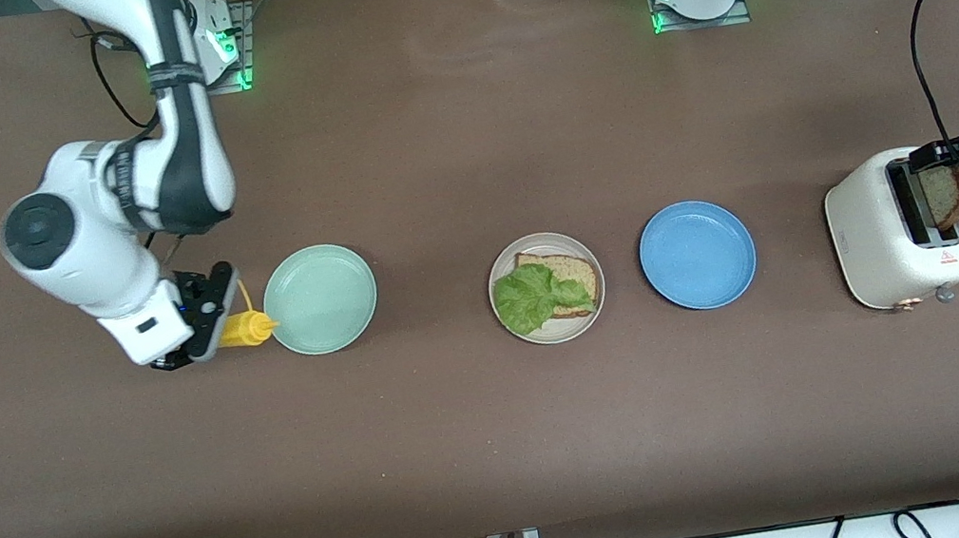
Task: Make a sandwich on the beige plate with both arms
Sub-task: 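Carry the bottle back beside the green plate while the left gripper grasps toast, then lift the toast slice out of the toaster with the left gripper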
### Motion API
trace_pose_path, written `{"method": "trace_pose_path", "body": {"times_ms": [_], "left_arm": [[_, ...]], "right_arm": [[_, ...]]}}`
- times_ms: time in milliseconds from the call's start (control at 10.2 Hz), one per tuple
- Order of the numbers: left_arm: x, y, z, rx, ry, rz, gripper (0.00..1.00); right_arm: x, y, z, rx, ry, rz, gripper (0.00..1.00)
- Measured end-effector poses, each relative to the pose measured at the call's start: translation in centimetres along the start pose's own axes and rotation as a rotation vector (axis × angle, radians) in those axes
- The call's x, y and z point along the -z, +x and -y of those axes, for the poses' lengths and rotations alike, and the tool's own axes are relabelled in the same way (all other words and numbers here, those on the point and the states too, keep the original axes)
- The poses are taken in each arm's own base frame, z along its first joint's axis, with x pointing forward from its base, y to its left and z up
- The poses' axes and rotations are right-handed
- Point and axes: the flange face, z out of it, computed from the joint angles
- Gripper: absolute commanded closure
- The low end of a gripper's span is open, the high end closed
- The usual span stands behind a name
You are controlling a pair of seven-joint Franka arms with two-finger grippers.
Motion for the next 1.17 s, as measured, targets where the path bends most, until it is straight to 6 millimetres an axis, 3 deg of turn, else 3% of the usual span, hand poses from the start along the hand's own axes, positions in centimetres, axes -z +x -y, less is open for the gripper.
{"method": "trace_pose_path", "body": {"times_ms": [98, 195, 488, 586, 781, 976, 1171], "left_arm": [[-0.2, 0.3, -0.1, -0.002, 0.001, -0.008, 0.85], [-0.3, 0.4, -0.2, -0.005, 0.002, -0.015, 1.0], [0.2, 0.7, -0.3, -0.04, 0.042, -0.025, 1.0], [0.6, 0.9, -0.2, -0.068, 0.068, -0.029, 1.0], [2.7, 1.2, 0.1, -0.121, 0.091, -0.056, 1.0], [6.3, 1.0, -0.6, -0.157, 0.094, -0.046, 1.0], [11.8, 0.7, -4.7, -0.216, 0.095, -0.043, 1.0]], "right_arm": [[-1.2, -3.4, -0.5, -0.012, 0.028, -0.066, 1.0], [-2.5, -6.7, -0.7, -0.038, 0.064, -0.136, 1.0], [-5.0, -16.0, -0.5, -0.121, 0.203, -0.386, 1.0], [-5.3, -18.0, -0.4, -0.153, 0.235, -0.438, 1.0], [-6.3, -19.9, -0.1, -0.175, 0.272, -0.545, 1.0], [-9.3, -21.6, 0.4, -0.151, 0.29, -0.667, 1.0], [-13.3, -23.1, 0.9, -0.126, 0.287, -0.758, 1.0]]}}
